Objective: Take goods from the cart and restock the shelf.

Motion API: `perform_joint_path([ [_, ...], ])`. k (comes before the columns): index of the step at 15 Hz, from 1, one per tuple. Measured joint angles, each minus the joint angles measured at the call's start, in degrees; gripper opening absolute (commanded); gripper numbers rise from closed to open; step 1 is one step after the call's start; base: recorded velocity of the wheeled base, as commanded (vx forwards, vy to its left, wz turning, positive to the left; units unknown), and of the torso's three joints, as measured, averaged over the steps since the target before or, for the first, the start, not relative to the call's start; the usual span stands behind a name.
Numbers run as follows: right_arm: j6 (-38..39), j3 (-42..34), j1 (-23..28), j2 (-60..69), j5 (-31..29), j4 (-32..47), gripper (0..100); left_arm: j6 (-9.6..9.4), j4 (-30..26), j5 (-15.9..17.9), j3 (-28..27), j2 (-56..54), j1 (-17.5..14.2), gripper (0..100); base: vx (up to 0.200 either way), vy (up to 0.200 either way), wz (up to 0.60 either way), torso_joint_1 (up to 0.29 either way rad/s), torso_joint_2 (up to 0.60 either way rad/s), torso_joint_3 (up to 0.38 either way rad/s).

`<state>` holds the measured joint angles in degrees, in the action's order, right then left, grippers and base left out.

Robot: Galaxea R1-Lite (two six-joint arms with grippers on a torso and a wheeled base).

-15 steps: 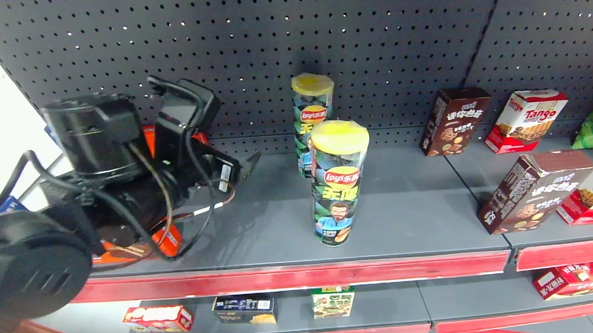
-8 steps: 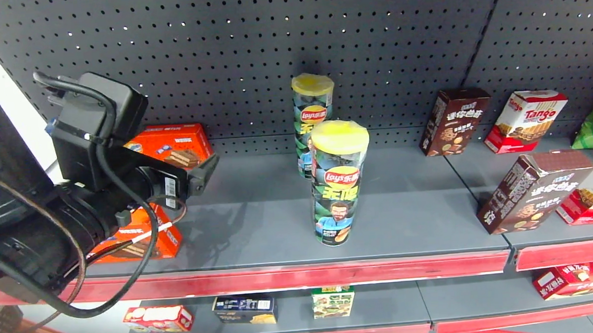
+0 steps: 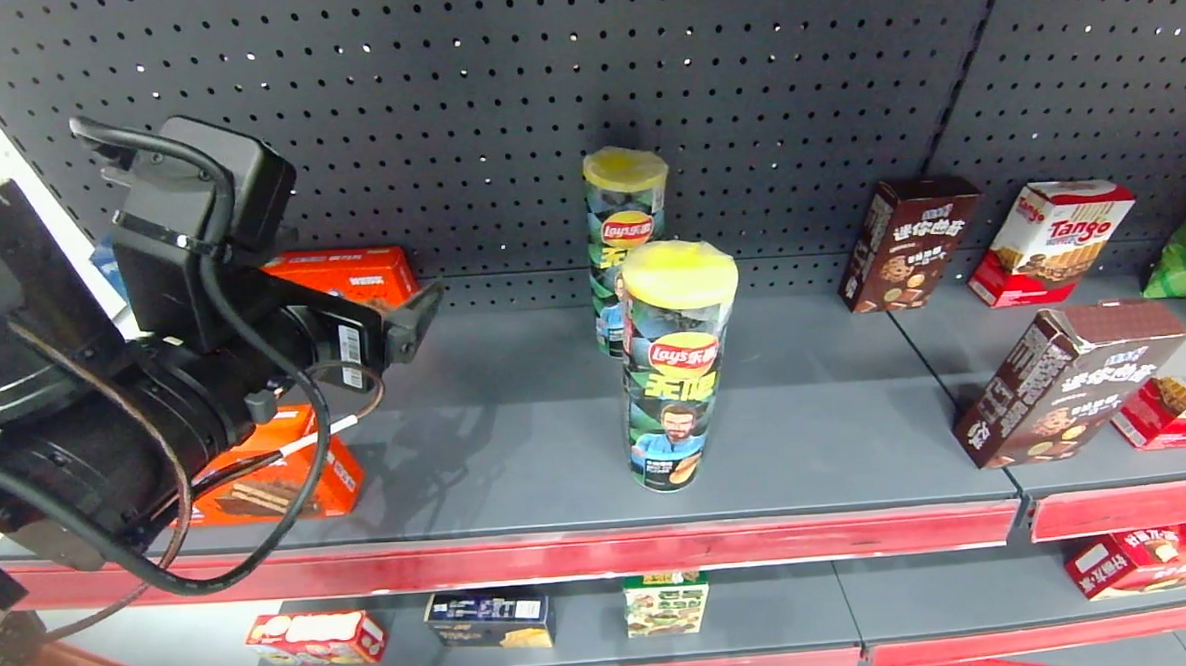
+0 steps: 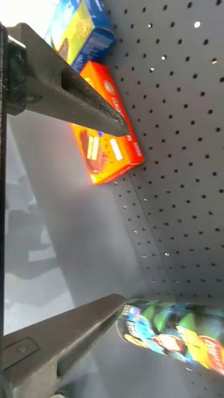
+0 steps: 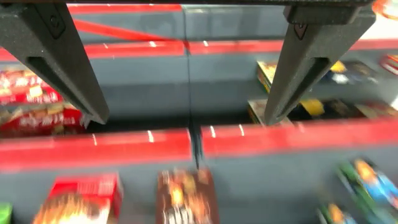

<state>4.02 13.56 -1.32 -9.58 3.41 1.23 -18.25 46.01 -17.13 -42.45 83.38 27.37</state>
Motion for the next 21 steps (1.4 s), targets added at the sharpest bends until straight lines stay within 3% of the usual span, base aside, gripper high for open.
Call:
perform_joint_path([
  [4,-5.63,16.04,-7.5,-21.09,3.8,-0.63,100,-0.06,1.4,0.05,0.39,1.32,-0.02,100,0.0,0.0,0.0,0.0,0.0,0.0],
  [8,-8.18,24.81,-21.09,-38.73,4.82,-0.99,100,-0.2,2.35,0.11,1.6,2.01,0.05,100,0.0,0.0,0.0,0.0,0.0,0.0],
  [11,-8.45,29.83,-28.31,-48.38,4.22,-1.1,100,-0.28,2.46,0.2,2.73,2.04,0.07,100,0.0,0.0,0.0,0.0,0.0,0.0],
  [15,-8.47,31.2,-32.61,-55.49,2.17,-0.94,100,-0.35,2.41,0.2,3.04,1.93,0.16,100,0.0,0.0,0.0,0.0,0.0,0.0],
  [21,-8.4,34.05,-33.72,-63.77,0.04,-1.16,100,-0.39,2.27,0.2,2.97,1.1,0.28,100,0.0,0.0,0.0,0.0,0.0,0.0],
])
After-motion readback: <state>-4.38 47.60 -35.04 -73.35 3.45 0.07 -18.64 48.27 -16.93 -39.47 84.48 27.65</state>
